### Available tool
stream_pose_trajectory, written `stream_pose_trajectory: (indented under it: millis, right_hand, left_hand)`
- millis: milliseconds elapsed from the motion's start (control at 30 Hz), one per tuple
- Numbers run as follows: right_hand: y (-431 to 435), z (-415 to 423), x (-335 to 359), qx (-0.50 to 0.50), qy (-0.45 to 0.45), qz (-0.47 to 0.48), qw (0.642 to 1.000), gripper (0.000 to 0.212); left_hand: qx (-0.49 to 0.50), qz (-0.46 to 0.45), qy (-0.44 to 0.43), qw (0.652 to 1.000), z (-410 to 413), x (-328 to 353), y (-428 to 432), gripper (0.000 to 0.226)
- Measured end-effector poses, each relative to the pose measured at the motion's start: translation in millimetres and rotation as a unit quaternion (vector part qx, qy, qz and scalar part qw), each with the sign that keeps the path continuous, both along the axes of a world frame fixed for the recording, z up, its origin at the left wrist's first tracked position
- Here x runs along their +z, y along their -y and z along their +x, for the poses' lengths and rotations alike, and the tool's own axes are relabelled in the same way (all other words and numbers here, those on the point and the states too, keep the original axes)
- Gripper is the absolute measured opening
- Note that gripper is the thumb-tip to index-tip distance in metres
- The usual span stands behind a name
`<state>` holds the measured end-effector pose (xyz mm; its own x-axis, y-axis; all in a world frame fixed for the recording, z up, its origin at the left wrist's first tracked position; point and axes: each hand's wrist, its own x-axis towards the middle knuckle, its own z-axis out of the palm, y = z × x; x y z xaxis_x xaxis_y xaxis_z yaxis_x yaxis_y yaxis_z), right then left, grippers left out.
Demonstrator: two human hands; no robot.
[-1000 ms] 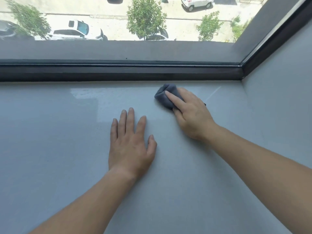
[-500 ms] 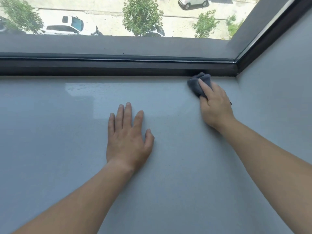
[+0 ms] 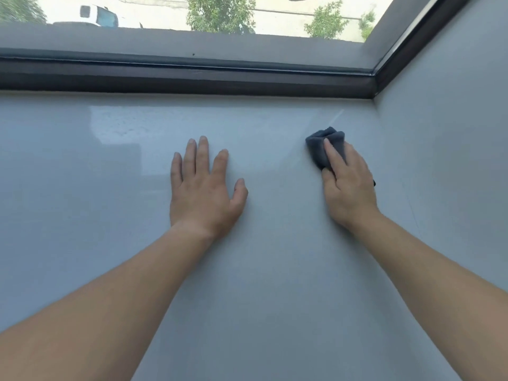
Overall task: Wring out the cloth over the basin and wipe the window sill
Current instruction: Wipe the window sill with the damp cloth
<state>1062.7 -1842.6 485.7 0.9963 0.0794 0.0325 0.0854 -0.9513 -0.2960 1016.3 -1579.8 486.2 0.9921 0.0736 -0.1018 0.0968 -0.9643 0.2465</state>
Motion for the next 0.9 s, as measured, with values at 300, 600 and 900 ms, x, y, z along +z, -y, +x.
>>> stream_pose_trajectory:
  millis: [300, 600, 900]
  right_hand:
    - [33, -84, -1, 0.107, -0.022, -0.008, 0.994, 0.057]
    - [31, -230, 7, 0.238, -0.042, 0.004, 0.97, 0.068]
    - [51, -274, 15, 0.09, -0.032, 0.032, 0.995, 0.063]
  left_hand:
    - [-0.002, -0.02, 0.031, 0.999, -1, 0, -3, 0.069]
    - [-0.076, -0.073, 0.069, 0.992, -69, 22, 39, 0.049]
    - [-0.102, -0.056, -0.025, 0.993, -181, 17, 92, 0.062]
